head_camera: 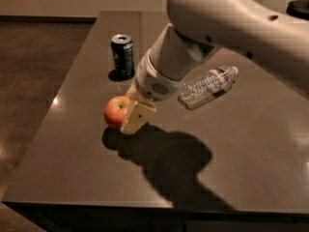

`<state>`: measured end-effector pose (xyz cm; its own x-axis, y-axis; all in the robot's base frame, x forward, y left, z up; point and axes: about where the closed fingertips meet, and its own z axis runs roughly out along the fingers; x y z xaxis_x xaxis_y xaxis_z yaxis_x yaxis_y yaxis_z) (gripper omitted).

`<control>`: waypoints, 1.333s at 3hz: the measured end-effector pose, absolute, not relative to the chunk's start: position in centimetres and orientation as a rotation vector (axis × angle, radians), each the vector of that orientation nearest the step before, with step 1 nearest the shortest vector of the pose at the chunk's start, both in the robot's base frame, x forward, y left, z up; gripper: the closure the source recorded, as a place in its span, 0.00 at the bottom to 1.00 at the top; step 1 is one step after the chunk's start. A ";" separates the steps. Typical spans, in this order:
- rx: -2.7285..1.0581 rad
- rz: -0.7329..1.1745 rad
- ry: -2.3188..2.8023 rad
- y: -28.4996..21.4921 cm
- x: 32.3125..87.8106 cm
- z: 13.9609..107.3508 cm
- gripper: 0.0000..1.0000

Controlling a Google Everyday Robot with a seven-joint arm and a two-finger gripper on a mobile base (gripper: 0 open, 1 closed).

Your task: Move apple near pepsi can

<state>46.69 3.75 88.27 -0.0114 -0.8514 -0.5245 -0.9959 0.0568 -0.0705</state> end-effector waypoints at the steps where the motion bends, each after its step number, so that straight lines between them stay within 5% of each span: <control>1: -1.733 0.388 1.965 3.6 52.2 89.8 1.00; 3: -1.585 0.250 2.059 3.2 59.1 88.7 1.00; 4: -1.538 0.186 2.116 2.4 61.6 87.5 0.85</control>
Offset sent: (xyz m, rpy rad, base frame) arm 0.1359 -0.0038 0.0138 -0.0148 -0.1181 -0.2712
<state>61.61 2.37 87.47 -0.2260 -0.8487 -0.4781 -0.9193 0.3482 -0.1836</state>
